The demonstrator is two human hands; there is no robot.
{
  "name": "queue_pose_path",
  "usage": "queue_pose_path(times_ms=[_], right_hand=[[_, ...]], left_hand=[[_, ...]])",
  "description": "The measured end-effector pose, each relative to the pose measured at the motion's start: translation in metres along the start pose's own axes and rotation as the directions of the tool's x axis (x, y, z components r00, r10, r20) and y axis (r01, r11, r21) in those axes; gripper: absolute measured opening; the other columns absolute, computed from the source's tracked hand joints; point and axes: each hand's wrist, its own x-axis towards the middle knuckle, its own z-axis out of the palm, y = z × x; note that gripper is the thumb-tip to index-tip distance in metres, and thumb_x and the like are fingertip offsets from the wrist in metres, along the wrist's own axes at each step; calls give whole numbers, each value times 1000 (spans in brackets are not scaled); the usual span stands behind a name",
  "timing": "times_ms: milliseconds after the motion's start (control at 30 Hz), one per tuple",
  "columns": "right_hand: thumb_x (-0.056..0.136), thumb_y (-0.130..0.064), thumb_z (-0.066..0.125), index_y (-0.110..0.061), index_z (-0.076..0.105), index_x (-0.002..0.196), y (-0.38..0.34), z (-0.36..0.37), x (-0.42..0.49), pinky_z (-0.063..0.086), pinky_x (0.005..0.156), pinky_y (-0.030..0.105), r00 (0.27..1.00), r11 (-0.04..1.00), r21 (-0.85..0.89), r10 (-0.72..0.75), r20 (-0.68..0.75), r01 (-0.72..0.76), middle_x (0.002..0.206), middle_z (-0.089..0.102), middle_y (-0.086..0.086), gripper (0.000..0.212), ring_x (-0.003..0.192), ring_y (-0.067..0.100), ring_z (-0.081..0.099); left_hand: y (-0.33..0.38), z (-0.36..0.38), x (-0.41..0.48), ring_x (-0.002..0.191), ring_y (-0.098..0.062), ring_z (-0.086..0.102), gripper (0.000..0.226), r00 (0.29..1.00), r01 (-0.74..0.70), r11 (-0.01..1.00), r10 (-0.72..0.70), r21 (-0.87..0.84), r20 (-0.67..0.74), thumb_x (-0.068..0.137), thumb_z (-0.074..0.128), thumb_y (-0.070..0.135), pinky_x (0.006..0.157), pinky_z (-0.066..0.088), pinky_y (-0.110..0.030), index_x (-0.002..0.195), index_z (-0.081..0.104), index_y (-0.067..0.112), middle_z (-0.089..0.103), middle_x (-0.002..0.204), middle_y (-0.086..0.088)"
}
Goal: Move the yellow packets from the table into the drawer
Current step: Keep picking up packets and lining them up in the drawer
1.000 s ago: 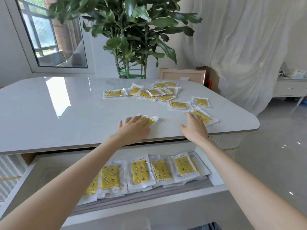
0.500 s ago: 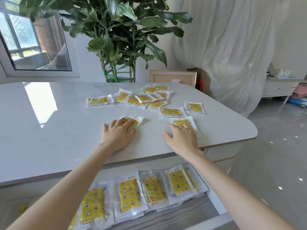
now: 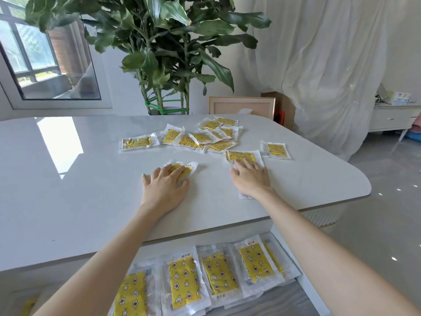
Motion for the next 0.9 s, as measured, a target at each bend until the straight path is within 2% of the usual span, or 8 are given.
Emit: queue_pose_path(times_ms=[167,300,433,567,700,800,900], right_hand=[[101,-44,17,-33,19,151,-9,4,-11,10,119,44,999,998,20,-54,-10,54,161,13,-2,52,147,25,11],[100,-44,17,-33,18,152,-20,5,-28,9,119,42,996,996,20,-85,8,85,161,12,-3,53,148,25,10],[101,-45,16,-36,17,152,-44,9,-51,6,120,41,981,979,58,-195,23,193,161,10,-7,51,149,20,7],[102,-43,22,-38,26,150,-80,12,-70,8,118,35,931,925,108,-365,-4,364,159,17,-12,48,148,15,12],[102,-42,29,-39,37,144,-111,14,-80,13,119,32,844,832,157,-535,-28,533,155,28,-14,43,145,10,21],[99,-39,40,-41,49,136,-130,12,-85,12,120,33,798,766,261,-602,-30,588,150,37,-16,38,142,6,27],[96,-42,47,-41,57,128,-142,11,-86,5,119,36,778,726,342,-628,-24,596,146,43,-17,33,140,5,30]], left_hand=[[-4,1,0,141,-24,22,47,998,62,998,-62,16,2,95,31,47,115,9,-51,142,33,41,27,154,1],[-12,-5,-9,137,-25,28,45,994,112,993,-111,47,-24,95,31,44,111,14,-51,139,36,40,31,151,0],[-29,-16,-23,137,-25,28,45,990,138,989,-136,62,-37,95,31,43,109,16,-48,140,36,40,31,151,0],[-56,-28,-40,137,-27,27,44,979,201,977,-198,64,-48,95,31,42,109,14,-49,139,37,39,32,150,-2],[-90,-41,-58,139,-33,23,48,948,316,947,-312,65,-63,96,29,39,113,7,-56,142,34,33,28,153,-8],[-112,-49,-69,141,-36,19,49,918,393,917,-388,68,-79,96,28,35,114,3,-57,144,33,27,23,154,-12],[-122,-54,-75,141,-36,17,48,908,411,911,-405,36,-107,96,30,32,115,3,-56,143,35,22,21,155,-14]])
